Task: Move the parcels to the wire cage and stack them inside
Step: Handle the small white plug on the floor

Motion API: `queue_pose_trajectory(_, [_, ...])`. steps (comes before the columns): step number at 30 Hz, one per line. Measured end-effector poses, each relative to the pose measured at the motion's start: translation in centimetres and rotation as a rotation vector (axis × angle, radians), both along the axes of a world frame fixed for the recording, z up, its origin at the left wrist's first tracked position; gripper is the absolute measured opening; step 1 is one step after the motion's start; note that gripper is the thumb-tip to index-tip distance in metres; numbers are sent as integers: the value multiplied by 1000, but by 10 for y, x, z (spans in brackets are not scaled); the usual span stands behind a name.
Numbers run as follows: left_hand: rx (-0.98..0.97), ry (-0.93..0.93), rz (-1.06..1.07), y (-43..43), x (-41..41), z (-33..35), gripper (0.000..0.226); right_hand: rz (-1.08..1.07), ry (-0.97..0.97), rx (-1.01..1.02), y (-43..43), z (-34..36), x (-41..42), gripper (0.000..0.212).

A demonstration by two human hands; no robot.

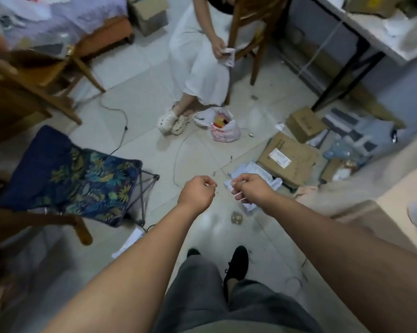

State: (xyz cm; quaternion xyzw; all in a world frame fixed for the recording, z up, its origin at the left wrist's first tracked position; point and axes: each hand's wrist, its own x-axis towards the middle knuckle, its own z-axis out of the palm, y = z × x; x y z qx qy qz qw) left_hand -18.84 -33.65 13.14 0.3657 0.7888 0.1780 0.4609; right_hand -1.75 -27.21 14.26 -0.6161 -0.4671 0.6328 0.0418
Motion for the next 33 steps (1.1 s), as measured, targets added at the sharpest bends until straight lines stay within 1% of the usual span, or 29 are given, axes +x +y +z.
queue_pose_trajectory(9, [-63,41,-442,137,32,-40,22,-413,-42,-55,63,-28,63,11])
queue_pose_trajectory(13, [-66,54,-586,189,59,-65,22,-535,-61,-95,82,-53,86,17])
queue_pose_trajectory(15, [-71,69,-628,210,74,-79,23,-569,-58,-106,93,-69,96,12])
queue_pose_trajectory(19, [-93,104,-646,248,102,-118,23,-590,-52,-101,125,-116,120,8])
queue_pose_trajectory(22, [-126,96,-576,272,118,-161,26,-596,-41,-110,152,-163,138,10])
queue_pose_trajectory(24, [-151,68,-511,284,128,-196,28,-610,-51,-117,166,-199,149,9])
queue_pose_trajectory(26, [-188,22,-456,290,136,-233,24,-633,-63,-124,173,-237,158,6])
queue_pose_trajectory(28, [-227,-4,-454,291,141,-273,24,-650,-91,-149,175,-279,163,7])
queue_pose_trajectory(30, [-262,-11,-500,289,144,-316,23,-644,-146,-167,174,-323,165,4])
queue_pose_trajectory(31, [-281,-12,-524,287,147,-336,21,-633,-177,-175,172,-344,166,6])
queue_pose_trajectory(33, [-296,-25,-551,285,155,-380,17,-605,-228,-181,170,-388,168,32])
